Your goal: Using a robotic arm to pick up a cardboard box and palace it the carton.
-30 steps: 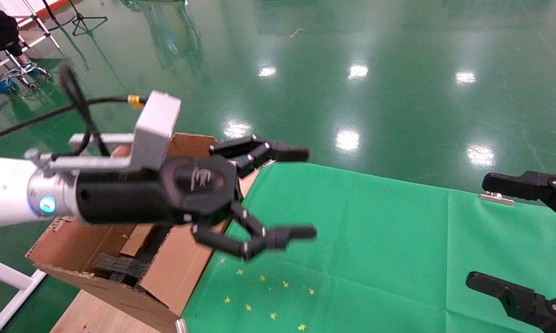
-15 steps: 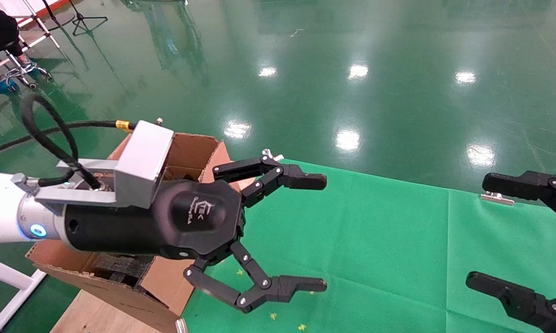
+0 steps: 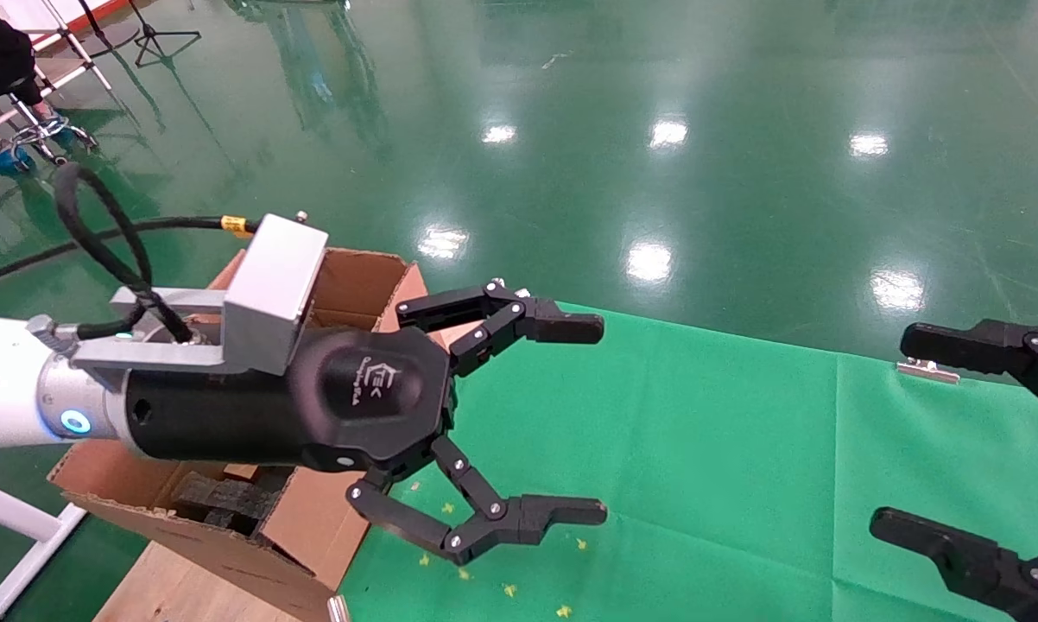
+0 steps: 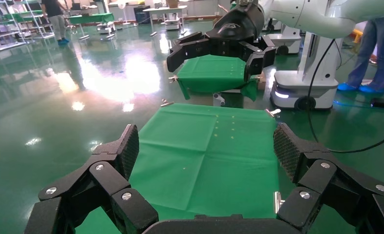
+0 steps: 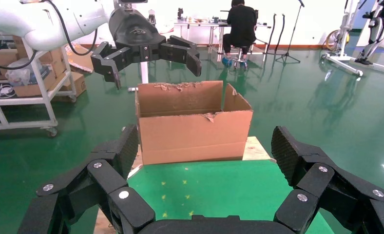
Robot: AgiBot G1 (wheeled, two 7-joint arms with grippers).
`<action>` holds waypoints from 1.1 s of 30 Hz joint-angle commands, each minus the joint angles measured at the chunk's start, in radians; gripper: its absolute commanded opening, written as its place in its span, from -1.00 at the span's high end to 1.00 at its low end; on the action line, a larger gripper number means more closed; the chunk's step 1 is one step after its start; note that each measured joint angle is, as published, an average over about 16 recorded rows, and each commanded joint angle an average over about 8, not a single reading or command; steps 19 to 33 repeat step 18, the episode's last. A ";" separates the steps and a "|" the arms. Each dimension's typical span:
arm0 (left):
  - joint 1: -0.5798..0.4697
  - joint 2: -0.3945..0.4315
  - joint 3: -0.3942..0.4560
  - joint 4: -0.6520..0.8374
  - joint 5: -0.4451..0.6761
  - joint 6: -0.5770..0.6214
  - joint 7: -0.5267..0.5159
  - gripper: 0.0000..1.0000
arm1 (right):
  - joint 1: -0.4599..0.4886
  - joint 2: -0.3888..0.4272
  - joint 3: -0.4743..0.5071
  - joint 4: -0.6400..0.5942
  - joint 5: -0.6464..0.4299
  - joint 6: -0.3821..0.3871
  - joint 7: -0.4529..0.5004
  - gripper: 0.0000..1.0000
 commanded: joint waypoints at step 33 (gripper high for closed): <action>-0.005 0.001 0.002 0.007 0.004 -0.002 -0.002 -1.00 | 0.000 0.000 0.000 0.000 0.000 0.000 0.000 -1.00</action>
